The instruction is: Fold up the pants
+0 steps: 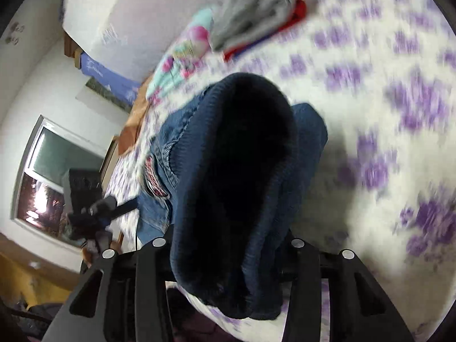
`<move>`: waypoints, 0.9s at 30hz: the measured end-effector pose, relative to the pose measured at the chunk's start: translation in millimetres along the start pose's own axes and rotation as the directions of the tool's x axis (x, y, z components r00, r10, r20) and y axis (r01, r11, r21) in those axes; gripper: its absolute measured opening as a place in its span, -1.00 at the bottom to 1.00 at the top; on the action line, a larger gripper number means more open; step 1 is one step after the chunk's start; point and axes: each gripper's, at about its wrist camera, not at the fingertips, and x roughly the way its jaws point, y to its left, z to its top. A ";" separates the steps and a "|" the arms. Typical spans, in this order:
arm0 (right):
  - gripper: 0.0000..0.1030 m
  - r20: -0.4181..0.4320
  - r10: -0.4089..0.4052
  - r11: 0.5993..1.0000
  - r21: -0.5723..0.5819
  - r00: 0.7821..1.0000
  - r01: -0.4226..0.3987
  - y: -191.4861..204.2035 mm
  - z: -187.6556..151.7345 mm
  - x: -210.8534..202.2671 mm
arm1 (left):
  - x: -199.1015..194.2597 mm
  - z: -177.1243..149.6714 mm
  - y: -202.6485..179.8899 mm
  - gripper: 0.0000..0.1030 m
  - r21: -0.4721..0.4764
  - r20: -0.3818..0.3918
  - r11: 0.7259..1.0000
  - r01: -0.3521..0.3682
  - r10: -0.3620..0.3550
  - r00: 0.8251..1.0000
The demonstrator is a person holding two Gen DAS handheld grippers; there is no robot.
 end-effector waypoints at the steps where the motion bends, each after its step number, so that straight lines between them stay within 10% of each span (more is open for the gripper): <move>1: -0.07 0.001 0.015 1.000 0.012 1.000 -0.015 -6.8 -2.7 2.5 | 15.6 1.3 -6.1 0.91 0.022 -0.026 1.000 0.000 0.001 1.000; 6: -0.06 0.016 0.043 0.999 0.005 0.999 -0.043 -13.0 -6.0 1.3 | 50.3 6.1 -12.5 0.92 0.120 -0.026 0.986 -0.114 0.118 0.993; 9: -0.08 0.015 0.075 0.997 0.004 0.997 -0.076 -18.1 -5.7 2.6 | 55.0 8.9 9.7 0.92 -0.025 -0.088 0.999 -0.025 0.022 0.996; 27: -0.13 0.087 0.063 0.989 -0.138 0.994 -0.050 34.5 -2.7 -32.8 | 10.7 15.4 -57.0 0.55 0.067 0.082 0.997 -0.038 0.032 0.996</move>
